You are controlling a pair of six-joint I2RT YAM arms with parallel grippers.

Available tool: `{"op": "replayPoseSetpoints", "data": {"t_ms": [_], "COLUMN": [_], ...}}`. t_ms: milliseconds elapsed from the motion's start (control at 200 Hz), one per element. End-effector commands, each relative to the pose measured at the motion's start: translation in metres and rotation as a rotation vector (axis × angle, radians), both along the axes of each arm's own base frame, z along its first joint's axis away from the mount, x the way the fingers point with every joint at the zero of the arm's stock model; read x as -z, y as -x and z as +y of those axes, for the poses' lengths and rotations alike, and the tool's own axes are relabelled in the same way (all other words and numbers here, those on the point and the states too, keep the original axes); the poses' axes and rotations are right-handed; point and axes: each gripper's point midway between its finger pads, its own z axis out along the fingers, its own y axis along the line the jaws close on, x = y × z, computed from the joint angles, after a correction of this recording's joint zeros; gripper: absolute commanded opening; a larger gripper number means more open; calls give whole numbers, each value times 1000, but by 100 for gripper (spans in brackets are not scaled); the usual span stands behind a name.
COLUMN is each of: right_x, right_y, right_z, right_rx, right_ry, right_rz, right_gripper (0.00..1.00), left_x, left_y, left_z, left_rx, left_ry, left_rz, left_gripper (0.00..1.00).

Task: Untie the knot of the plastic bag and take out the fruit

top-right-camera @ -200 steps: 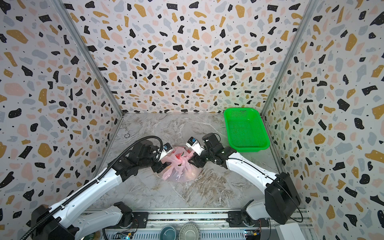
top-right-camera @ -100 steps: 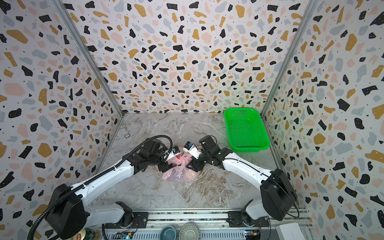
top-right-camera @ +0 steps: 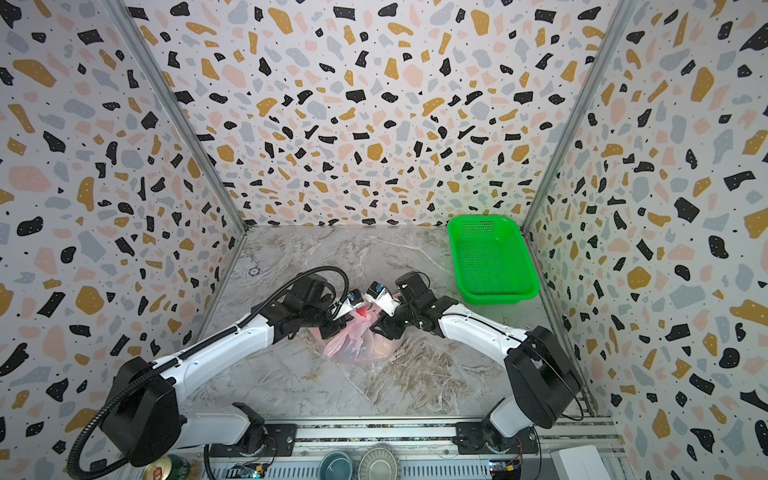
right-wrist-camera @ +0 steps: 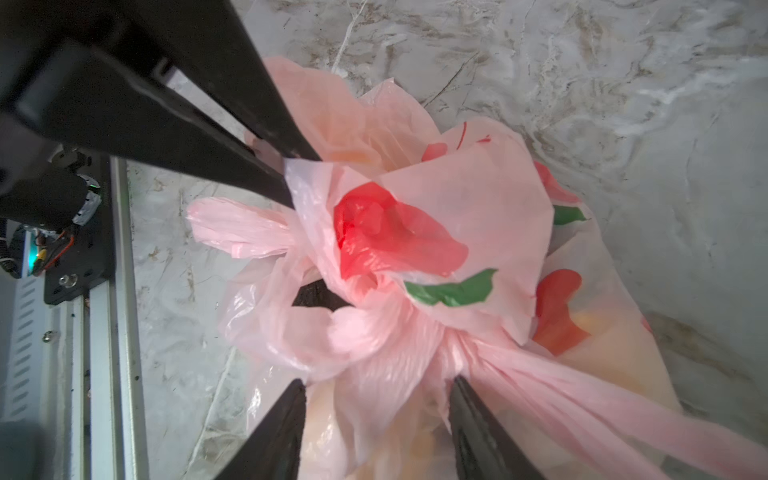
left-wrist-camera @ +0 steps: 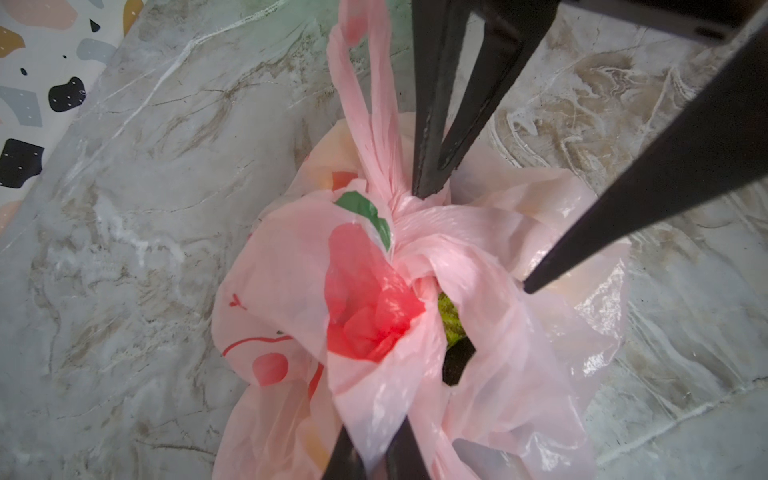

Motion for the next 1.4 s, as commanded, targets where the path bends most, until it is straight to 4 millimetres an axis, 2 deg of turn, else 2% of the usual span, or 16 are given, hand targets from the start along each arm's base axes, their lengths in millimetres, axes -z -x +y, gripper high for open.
{"op": "replayPoseSetpoints", "data": {"t_ms": [0,200,300,616,1041,1392], "right_x": [-14,-22,-22,-27,-35,-35], "right_y": [-2,-4,-7,-30,-43,-42], "right_z": [9,8,3,-39,-77,-112], "right_rx": [-20,-2,17,178,347,485], "right_ry": [-47,-74,-68,-57,-44,-41], "right_rz": [-28,-42,-42,-50,-74,-93], "right_gripper": [42,0,0,0,0,0], "left_x": [-23,-32,-40,-71,-70,-68], "left_y": [-8,-9,-14,-28,-38,-31], "left_z": [-10,-9,-7,18,45,59], "left_rx": [1,-24,-63,-189,-365,-500], "left_ry": [57,82,101,192,312,418], "left_rz": [-44,-61,-83,-172,-161,-135], "left_gripper": [3,0,0,0,0,0]}}
